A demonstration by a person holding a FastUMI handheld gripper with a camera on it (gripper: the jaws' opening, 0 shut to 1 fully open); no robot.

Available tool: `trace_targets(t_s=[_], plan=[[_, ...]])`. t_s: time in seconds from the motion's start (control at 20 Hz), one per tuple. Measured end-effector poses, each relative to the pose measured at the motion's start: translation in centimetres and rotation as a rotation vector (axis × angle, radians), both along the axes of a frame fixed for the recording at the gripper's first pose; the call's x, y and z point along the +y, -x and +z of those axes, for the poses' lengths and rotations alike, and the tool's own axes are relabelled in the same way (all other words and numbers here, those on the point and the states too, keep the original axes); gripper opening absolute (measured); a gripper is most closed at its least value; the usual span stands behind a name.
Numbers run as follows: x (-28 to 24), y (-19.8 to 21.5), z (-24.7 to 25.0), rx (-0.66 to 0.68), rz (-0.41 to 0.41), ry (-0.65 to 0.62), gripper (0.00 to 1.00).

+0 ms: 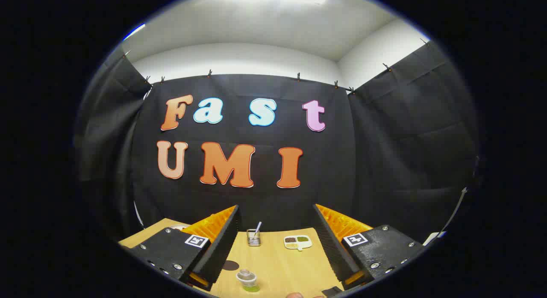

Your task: Take the bottle from table, then pour the juice into the cup, finally place the bottle on the coaster

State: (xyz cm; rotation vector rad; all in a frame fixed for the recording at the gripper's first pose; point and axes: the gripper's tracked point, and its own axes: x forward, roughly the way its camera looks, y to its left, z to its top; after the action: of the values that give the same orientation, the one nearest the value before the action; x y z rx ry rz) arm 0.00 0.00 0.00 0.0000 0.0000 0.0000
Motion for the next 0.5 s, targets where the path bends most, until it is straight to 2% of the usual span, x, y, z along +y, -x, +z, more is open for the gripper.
trace_targets(t_s=[0.15,0.5], plan=[[-0.6,-0.2,0.2,-0.009,-0.029,0.026,0.99],[0.0,-0.4,-1.0,0.022,-0.024,0.053,0.99]])
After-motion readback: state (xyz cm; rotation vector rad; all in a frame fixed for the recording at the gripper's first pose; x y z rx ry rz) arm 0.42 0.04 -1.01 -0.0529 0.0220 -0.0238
